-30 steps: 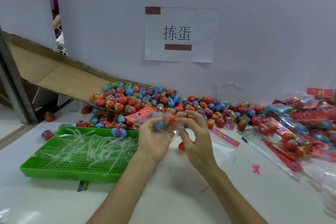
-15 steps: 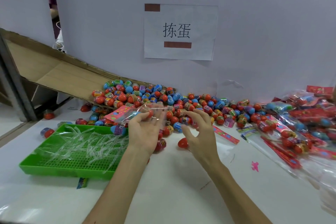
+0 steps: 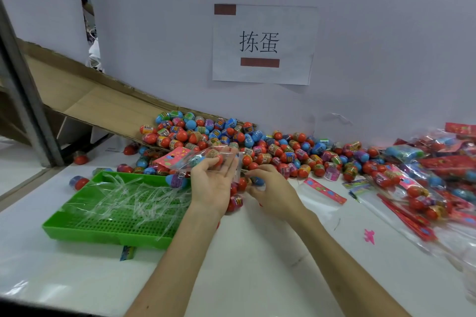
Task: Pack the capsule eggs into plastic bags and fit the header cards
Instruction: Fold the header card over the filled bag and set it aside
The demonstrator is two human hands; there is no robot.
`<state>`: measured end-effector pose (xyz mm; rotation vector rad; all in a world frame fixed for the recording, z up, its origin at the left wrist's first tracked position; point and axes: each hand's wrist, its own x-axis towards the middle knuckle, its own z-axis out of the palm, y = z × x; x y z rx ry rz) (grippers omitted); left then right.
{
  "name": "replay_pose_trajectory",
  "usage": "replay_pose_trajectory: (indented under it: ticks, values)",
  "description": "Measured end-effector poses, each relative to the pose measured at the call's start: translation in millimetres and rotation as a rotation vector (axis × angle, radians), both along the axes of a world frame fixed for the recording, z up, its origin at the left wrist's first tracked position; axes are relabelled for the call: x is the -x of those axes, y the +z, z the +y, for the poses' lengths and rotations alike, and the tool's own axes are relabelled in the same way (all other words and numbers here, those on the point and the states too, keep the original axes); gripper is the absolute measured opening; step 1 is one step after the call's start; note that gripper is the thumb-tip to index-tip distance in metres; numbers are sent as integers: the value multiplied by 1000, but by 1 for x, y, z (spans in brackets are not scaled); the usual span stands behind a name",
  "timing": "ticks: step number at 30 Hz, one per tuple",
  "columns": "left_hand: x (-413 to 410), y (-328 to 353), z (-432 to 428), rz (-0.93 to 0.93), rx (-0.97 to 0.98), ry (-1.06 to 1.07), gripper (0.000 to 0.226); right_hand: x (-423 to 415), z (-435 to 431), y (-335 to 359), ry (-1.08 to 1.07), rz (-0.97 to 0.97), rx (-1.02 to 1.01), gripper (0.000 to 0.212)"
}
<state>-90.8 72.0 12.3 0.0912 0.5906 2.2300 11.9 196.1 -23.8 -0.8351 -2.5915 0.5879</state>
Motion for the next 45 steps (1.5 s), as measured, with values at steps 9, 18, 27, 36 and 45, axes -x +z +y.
replay_pose_trajectory:
  ticks: [9,18,27,36,45]
  values:
    - [1,-2,2,-4,37,-6,34,0,-11,-14,-15,138,63,29]
    - [3,-2,2,-1,48,17,18,-17,-3,0,-85,380,63,34]
    - [2,-3,2,9,52,4,17,-13,-6,-10,-16,262,79,46]
    - [2,-4,2,18,61,10,18,-7,-5,-16,75,112,-28,49]
    - [1,-4,3,6,67,14,16,-14,-2,-3,-7,339,31,51]
